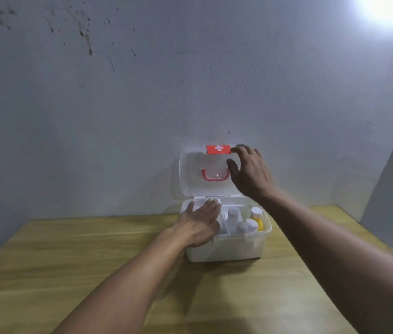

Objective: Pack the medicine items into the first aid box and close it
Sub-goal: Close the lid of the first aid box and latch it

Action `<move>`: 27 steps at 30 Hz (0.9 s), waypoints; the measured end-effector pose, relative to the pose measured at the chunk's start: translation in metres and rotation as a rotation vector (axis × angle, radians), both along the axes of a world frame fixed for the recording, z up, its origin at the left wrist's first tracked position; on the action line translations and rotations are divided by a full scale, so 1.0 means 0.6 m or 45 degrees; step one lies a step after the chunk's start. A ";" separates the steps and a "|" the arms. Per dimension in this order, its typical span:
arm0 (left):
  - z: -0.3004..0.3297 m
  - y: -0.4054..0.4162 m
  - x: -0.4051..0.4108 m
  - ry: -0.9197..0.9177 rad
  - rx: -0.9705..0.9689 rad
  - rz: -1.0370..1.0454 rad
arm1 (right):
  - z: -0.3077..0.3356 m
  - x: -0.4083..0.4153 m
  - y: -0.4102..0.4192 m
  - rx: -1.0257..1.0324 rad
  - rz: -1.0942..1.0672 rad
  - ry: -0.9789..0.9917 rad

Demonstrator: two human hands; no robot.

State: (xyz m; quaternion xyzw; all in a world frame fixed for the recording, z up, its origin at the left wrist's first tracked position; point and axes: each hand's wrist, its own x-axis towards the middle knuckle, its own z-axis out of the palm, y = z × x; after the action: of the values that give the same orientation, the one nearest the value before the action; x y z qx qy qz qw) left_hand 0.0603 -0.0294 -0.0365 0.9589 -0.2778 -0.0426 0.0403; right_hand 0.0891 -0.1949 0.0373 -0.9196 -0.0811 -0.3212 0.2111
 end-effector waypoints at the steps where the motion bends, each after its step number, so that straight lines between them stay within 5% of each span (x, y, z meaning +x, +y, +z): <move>1: 0.002 0.000 -0.001 0.012 -0.002 0.001 | 0.019 0.012 0.007 -0.081 0.034 0.006; 6: 0.000 -0.003 0.002 0.003 -0.014 0.019 | 0.066 0.062 0.028 -0.486 0.028 0.167; 11: -0.007 -0.002 0.010 -0.029 -0.080 0.022 | 0.073 0.057 0.030 -0.399 0.063 0.070; 19: -0.031 0.028 -0.032 -0.995 -1.286 0.234 | 0.067 -0.056 0.001 -0.431 0.173 0.101; 23: -0.005 0.040 -0.034 -0.960 -1.487 0.425 | 0.025 -0.119 0.003 -0.473 0.179 0.245; 27: 0.014 0.030 -0.036 -0.642 -1.295 0.302 | -0.018 -0.161 0.006 -0.501 0.213 0.414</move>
State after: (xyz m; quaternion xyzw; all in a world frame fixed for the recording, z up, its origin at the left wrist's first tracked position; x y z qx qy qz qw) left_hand 0.0387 -0.0112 -0.0281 0.8241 -0.1549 0.3307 0.4330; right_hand -0.0073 -0.1910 0.0265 -0.9726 -0.1828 -0.1287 0.0645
